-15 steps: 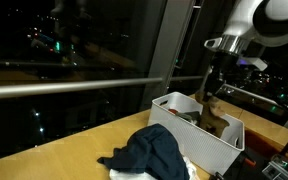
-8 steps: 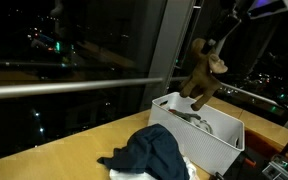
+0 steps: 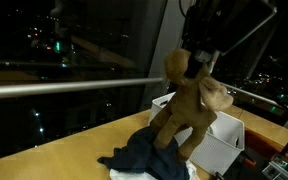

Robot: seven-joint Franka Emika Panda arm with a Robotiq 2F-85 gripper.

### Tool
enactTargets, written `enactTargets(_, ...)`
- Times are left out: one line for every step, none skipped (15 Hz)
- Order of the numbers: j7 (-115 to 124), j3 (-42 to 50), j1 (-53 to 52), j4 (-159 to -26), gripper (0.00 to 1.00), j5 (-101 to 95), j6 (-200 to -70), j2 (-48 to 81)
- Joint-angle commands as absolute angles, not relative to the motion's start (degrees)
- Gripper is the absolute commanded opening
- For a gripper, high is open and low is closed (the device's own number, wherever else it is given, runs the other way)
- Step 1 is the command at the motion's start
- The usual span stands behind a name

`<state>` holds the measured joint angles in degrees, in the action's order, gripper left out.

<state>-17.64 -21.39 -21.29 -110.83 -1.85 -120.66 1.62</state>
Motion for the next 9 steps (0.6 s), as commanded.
enactTargets(-16.64,-22.79,-23.13,-103.71,0.05,-4.44,-117.59,10.1)
enactTargets(-17.25,-22.91,-23.38,-102.78,0.05,-4.05,-116.89,11.23)
enactTargets(-17.58,-22.69,-23.43,-102.19,0.05,-3.78,-117.32,13.14)
enactTargets(-17.96,-22.41,-23.26,-101.2,0.05,-3.36,-117.16,14.6)
enactTargets(-18.47,-22.07,-22.78,-100.68,0.05,-2.91,-117.13,15.76)
enactTargets(-19.05,-21.35,-21.75,-100.66,0.05,-2.39,-117.3,16.63)
enactTargets(-19.83,-20.58,-20.42,-100.75,0.44,-1.58,-117.27,17.04)
enactTargets(-20.34,-19.71,-19.08,-101.37,0.44,-1.05,-117.71,17.23)
enactTargets(-21.66,-18.76,-16.86,-102.35,0.51,0.33,-117.72,16.45)
